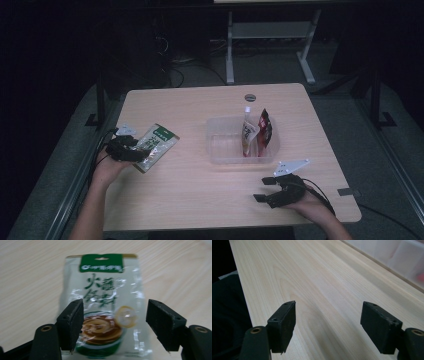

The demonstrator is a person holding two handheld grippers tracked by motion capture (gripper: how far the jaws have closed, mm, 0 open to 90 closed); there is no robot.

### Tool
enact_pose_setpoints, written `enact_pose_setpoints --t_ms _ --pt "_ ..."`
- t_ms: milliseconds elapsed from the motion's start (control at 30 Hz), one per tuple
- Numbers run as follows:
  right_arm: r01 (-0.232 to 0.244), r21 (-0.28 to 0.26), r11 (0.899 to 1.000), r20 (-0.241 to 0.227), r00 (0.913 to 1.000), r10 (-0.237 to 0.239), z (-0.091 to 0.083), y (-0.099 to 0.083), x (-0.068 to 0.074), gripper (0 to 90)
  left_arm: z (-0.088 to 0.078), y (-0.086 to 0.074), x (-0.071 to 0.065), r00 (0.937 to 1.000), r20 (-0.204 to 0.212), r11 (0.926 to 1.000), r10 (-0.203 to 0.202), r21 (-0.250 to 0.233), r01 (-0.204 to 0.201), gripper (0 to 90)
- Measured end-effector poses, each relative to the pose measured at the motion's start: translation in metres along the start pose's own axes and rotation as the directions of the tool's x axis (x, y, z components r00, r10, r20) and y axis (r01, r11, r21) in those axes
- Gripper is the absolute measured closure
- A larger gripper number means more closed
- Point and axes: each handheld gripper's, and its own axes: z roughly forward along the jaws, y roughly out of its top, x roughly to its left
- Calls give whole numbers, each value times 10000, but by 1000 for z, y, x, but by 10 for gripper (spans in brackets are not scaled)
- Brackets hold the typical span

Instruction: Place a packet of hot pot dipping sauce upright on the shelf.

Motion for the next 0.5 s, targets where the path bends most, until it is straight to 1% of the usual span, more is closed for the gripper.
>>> enact_pose_setpoints --t_ms 33,67,100,133,167,200,233,267,367,433,467,500 --pt "32 8 10000 -13 10000 -32 1 0 0 280 2 1 4 10000 58 9999 -24 -108 25 268" --pt "25 71 10000 -46 10000 -25 2 1 0 280 2 1 4 10000 58 9999 -24 -108 25 260" --pt "76 98 9999 -41 10000 -76 2 1 1 281 8 1 9 9996 184 9997 -194 -170 197 242" --pt "76 98 9999 -41 10000 -76 2 1 1 281 8 1 9 9996 184 9997 -194 -170 197 218" --pt "74 116 9999 -37 10000 -74 3 1 1 282 12 2 13 10000 46 9999 61 130 -62 218" --pt "111 129 9999 -21 9999 -111 4 1 1 285 20 2 18 9998 115 9986 150 496 -156 175" --pt "132 114 9998 1 9999 -132 4 2 1 286 24 2 20 9998 147 9981 131 597 -140 166" --pt "114 105 9999 14 9999 -114 4 2 1 286 27 1 21 9998 70 9979 166 619 -170 143" --pt "43 120 9999 26 10000 -43 4 2 0 287 31 -1 24 9998 126 9977 131 664 -139 127" --pt "-27 128 9999 52 10000 26 3 1 -2 287 36 -5 29 9994 325 9966 -145 821 118 125" --pt "-38 105 9999 64 10000 38 3 0 -2 289 38 -7 31 9983 501 9967 -302 766 263 124" --pt "-67 118 9999 95 9999 66 3 0 -3 290 39 -8 33 9963 634 9957 -584 762 535 116"
